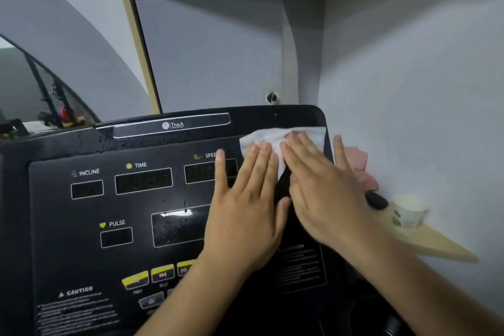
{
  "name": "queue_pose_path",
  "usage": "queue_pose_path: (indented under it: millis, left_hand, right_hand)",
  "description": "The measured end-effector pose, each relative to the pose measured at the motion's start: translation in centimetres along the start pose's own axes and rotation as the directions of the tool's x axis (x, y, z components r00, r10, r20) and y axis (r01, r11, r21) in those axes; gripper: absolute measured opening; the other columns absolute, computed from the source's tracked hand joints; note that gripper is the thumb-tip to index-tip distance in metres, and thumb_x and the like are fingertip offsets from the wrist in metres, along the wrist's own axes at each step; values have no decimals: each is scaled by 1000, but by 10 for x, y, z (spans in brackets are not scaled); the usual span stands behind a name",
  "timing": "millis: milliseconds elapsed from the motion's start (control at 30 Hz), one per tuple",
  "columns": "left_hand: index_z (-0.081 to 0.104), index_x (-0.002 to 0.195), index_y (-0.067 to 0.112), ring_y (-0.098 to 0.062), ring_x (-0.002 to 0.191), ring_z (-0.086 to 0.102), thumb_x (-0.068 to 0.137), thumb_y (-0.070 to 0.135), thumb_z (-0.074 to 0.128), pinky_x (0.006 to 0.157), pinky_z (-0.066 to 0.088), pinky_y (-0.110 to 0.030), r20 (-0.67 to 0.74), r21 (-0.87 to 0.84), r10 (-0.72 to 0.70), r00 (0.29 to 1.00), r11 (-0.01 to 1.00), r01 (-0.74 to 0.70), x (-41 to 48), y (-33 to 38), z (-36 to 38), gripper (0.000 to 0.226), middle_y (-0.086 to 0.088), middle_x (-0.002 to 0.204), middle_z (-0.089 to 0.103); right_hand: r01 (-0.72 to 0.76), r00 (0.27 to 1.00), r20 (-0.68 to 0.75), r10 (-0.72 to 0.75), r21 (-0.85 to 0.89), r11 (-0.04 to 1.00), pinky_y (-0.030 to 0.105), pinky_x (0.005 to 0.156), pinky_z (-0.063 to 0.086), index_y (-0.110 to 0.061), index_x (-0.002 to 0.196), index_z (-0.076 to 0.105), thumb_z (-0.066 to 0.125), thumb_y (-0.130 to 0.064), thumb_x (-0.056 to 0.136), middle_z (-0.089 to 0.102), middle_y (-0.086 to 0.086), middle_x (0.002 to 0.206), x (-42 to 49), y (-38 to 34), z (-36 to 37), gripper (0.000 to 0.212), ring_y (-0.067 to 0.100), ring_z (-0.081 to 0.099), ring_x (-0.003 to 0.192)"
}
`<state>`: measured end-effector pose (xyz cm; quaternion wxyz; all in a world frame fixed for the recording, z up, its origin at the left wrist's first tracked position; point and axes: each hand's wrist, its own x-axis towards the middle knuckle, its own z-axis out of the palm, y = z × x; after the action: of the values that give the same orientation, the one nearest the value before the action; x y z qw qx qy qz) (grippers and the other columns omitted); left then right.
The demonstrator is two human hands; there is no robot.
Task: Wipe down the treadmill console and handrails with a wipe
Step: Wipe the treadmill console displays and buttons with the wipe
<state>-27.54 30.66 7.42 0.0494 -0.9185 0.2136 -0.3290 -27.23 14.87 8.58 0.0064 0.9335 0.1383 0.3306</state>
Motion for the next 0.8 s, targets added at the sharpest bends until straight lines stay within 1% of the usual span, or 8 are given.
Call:
queue_pose_path:
  millis: [100,233,300,367,433,600,733,800]
  left_hand:
    - [29,151,9,-21,149,16,99,46,28,116,6,-64,-15,-18,12,1000,1000,-13,-17,-6,5,65,-8,160,22]
    - [17,154,10,-19,150,7,101,45,15,115,-3,-64,-9,106,-23,1000,994,24,10,-20,-13,64,-7,161,13]
    - [18,154,10,-19,150,7,100,45,17,116,-1,-63,1,62,-44,999,997,44,-1,-24,-11,64,-7,162,13]
    - [26,152,9,-21,149,14,99,45,25,116,6,-63,5,-8,-38,999,999,38,-25,-26,-4,64,-8,160,19]
    - [30,151,9,-20,148,18,98,45,28,116,9,-64,-4,-4,-31,1000,1000,31,-36,-32,1,64,-8,159,23]
    - [15,154,9,-19,150,6,100,45,17,116,-2,-62,-11,88,-96,995,991,97,-6,-51,-16,65,-8,162,11]
    - [25,153,8,-21,149,13,98,46,30,117,8,-59,12,-24,-79,997,997,79,-45,-46,1,66,-9,161,19]
    - [27,152,9,-20,149,15,98,46,32,117,10,-60,21,10,-70,997,997,70,-49,-52,4,66,-8,161,20]
  right_hand:
    - [27,1000,-7,-26,86,996,61,112,23,-11,148,34,26,-29,89,28,4,157,-23,-13,7,62,17,20,146]
    - [21,999,27,-22,39,999,58,117,6,-14,152,22,11,-33,87,16,1,160,19,-17,-9,68,12,6,148]
    - [9,999,32,-11,54,998,57,117,5,-15,152,21,10,-34,88,16,1,161,17,-24,-7,68,13,5,148]
    - [25,999,29,-27,81,996,59,116,12,-14,151,26,17,-33,89,21,2,159,-5,-34,4,66,16,11,148]
    - [57,998,31,-61,122,991,61,115,16,-14,150,31,22,-32,89,25,2,158,-13,-42,8,64,17,15,147]
    - [68,997,15,-70,86,994,58,117,1,-16,152,20,12,-34,90,13,0,161,34,-52,-8,65,13,2,148]
    - [91,996,-9,-91,161,983,58,116,10,-15,149,30,23,-34,91,25,3,158,0,-64,12,62,16,12,148]
    - [103,995,-4,-104,168,980,59,115,12,-14,148,33,26,-34,90,27,3,157,-1,-68,15,62,17,15,147]
